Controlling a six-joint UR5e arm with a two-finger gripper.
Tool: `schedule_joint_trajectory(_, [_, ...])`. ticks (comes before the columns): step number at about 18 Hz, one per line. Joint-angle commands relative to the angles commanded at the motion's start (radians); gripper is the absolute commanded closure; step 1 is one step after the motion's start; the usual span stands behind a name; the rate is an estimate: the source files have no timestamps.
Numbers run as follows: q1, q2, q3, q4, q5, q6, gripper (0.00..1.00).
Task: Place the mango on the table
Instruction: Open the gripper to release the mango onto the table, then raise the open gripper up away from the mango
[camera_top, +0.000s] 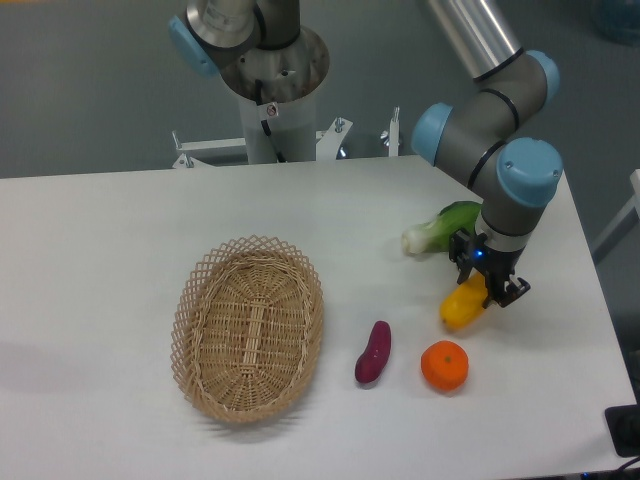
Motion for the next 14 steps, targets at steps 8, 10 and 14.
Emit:
schedule_joint_trajectory(8, [-0.052, 0.049, 0.167, -0.153, 0.003, -0.063, 0.0])
schedule_joint_trajectory(10, [-0.055, 0.066, 0.208, -0.219, 0.002, -0.063, 0.0])
schedule_joint_trajectory(14, [-0.048, 0.107, 0.293, -0.389, 0.0, -0.049, 0.0])
